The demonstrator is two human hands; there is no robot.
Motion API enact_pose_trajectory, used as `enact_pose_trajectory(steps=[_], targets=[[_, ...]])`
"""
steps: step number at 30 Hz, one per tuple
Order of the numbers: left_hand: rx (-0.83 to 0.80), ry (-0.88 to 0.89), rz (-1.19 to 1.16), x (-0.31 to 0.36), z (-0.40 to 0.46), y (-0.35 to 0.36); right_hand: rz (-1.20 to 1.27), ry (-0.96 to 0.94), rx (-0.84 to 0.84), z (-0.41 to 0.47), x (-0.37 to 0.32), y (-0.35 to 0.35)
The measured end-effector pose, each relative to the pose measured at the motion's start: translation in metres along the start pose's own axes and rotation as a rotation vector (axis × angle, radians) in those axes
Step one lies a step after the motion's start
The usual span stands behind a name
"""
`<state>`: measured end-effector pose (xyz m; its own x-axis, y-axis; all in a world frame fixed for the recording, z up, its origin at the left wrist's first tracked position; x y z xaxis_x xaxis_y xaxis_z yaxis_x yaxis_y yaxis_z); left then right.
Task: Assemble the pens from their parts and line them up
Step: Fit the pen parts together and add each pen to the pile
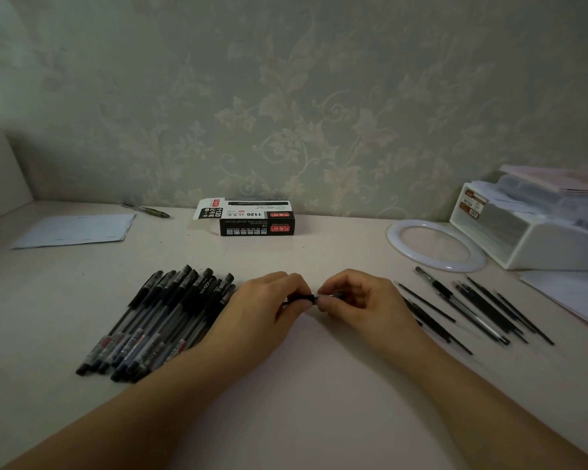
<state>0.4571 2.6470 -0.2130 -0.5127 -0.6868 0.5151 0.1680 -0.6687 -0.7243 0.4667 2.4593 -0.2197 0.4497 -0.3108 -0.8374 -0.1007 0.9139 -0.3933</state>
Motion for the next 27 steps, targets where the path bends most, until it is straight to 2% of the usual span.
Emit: enact_pose_trajectory(steps=[4,17,23,27], targets=[[0.025,0.008,-0.015,0.003,-0.001,-0.001,0.106,0.003,-0.002,0.002,0.000,-0.001],[0.035,0.029,-0.022,0.007,-0.002,-0.003,0.154,-0.005,-0.025,0.002,0.001,-0.002],[0.087,0.009,-0.002,0.008,-0.003,0.000,0.095,-0.031,-0.009,0.002,0.000,0.000],[0.106,-0.025,0.063,0.011,-0.002,0.006,-0.054,-0.064,0.020,0.001,0.001,0.004]])
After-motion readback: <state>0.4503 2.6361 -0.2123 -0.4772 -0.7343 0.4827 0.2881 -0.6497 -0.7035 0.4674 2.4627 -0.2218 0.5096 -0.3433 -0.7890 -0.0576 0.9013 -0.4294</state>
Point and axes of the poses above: each hand's wrist, its own z-axis towards the middle knuckle, its own y-axis out of the palm, x = y × z, the point moved 1 cm from there along z, towards the middle knuckle, and after that the axes turned 7 degrees about -y, right-handed, at the moved point
